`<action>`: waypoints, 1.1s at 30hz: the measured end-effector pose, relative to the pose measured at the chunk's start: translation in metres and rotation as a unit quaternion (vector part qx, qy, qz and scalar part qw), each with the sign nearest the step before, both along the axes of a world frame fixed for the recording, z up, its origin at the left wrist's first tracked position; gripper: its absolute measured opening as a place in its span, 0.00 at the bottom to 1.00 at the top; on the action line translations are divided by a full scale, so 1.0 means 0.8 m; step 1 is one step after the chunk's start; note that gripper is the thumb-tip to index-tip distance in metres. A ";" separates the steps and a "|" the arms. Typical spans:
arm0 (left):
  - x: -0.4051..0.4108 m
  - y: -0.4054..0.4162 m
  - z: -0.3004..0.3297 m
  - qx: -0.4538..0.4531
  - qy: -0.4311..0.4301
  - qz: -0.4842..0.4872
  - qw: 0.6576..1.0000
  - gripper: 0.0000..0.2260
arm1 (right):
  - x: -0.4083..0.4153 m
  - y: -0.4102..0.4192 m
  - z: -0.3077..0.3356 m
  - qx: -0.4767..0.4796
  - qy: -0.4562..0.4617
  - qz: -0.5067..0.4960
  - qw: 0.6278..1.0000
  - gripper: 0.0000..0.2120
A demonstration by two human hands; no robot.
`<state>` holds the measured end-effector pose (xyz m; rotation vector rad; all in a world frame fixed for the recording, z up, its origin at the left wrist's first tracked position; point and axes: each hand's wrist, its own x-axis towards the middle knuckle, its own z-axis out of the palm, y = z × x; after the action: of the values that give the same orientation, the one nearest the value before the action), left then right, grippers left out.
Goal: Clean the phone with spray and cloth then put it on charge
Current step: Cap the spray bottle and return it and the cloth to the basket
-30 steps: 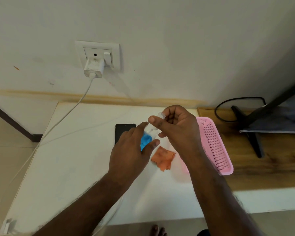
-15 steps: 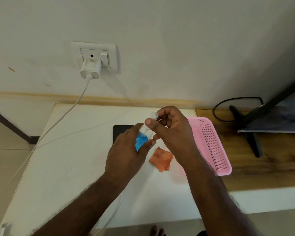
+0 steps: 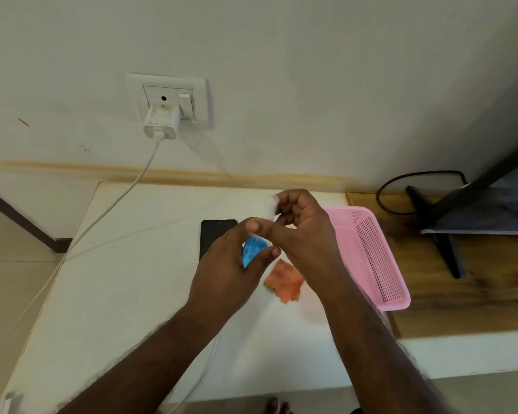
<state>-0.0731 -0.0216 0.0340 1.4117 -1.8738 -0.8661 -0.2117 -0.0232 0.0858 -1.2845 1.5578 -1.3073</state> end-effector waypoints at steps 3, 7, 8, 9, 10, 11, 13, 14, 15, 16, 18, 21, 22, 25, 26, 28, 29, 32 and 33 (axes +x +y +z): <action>0.003 -0.005 0.007 0.009 0.024 -0.011 1.000 0.25 | -0.010 0.001 0.000 0.014 -0.018 0.042 0.999 0.25; 0.003 -0.007 0.002 0.025 0.012 -0.018 0.999 0.30 | -0.010 0.004 0.004 -0.017 -0.052 0.046 0.997 0.15; 0.004 -0.007 0.000 0.027 0.008 -0.019 0.999 0.29 | -0.009 0.004 0.005 -0.020 -0.047 0.041 0.998 0.13; 0.004 -0.006 -0.002 0.025 0.004 -0.021 0.999 0.29 | -0.010 0.004 0.004 -0.019 -0.040 0.038 0.998 0.10; 0.004 -0.005 -0.004 0.022 0.001 -0.022 1.000 0.28 | -0.010 0.003 0.003 -0.015 -0.034 0.038 0.999 0.08; 0.004 -0.005 -0.005 0.023 -0.004 -0.021 1.000 0.29 | -0.010 0.002 0.002 -0.012 -0.031 0.039 0.999 0.08; 0.002 -0.006 -0.007 0.026 -0.011 -0.018 0.999 0.30 | -0.009 0.001 -0.001 -0.008 -0.024 0.043 0.999 0.06; 0.001 -0.006 -0.009 0.024 -0.012 -0.017 0.999 0.31 | -0.008 0.000 -0.002 -0.008 -0.017 0.042 0.999 0.05; 0.001 -0.006 -0.011 0.021 -0.015 -0.018 1.000 0.33 | -0.006 -0.001 -0.003 -0.007 -0.006 0.036 0.999 0.03; 0.000 -0.006 -0.013 0.020 -0.020 -0.017 0.999 0.34 | -0.005 -0.001 -0.004 -0.006 0.005 0.029 1.000 0.02; 0.000 -0.006 -0.016 0.024 -0.025 -0.013 0.999 0.35 | -0.004 -0.002 -0.005 -0.006 0.012 0.023 1.000 0.03; 0.000 -0.007 -0.011 0.021 -0.012 -0.002 1.000 0.32 | -0.006 -0.002 -0.007 0.004 0.012 0.026 1.000 0.07; 0.001 -0.008 -0.007 0.016 -0.001 -0.001 1.000 0.31 | -0.007 -0.002 -0.007 0.011 0.027 0.028 0.999 0.10; 0.006 -0.009 -0.002 0.004 0.026 -0.013 1.000 0.26 | -0.012 0.000 -0.010 0.029 0.105 0.053 0.993 0.16; 0.007 -0.009 -0.002 0.001 0.029 -0.016 0.999 0.25 | -0.013 0.001 -0.009 0.031 0.122 0.063 0.990 0.16; 0.007 -0.009 -0.001 0.001 0.036 -0.011 0.999 0.25 | -0.016 0.002 -0.007 0.045 0.148 0.087 0.984 0.16; 0.005 -0.008 0.000 0.001 0.040 -0.009 0.999 0.26 | -0.019 0.002 -0.005 0.055 0.163 0.097 0.980 0.17; 0.001 -0.006 0.002 -0.003 0.041 -0.017 0.999 0.31 | -0.022 0.004 -0.003 0.061 0.198 0.091 0.974 0.18; 0.000 -0.006 0.002 0.004 0.039 -0.019 0.999 0.33 | -0.022 0.005 -0.002 0.057 0.200 0.078 0.975 0.18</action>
<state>-0.0728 -0.0263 0.0358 1.3325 -1.8460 -0.9345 -0.2291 -0.0191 0.0844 -1.6306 1.7301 -0.8844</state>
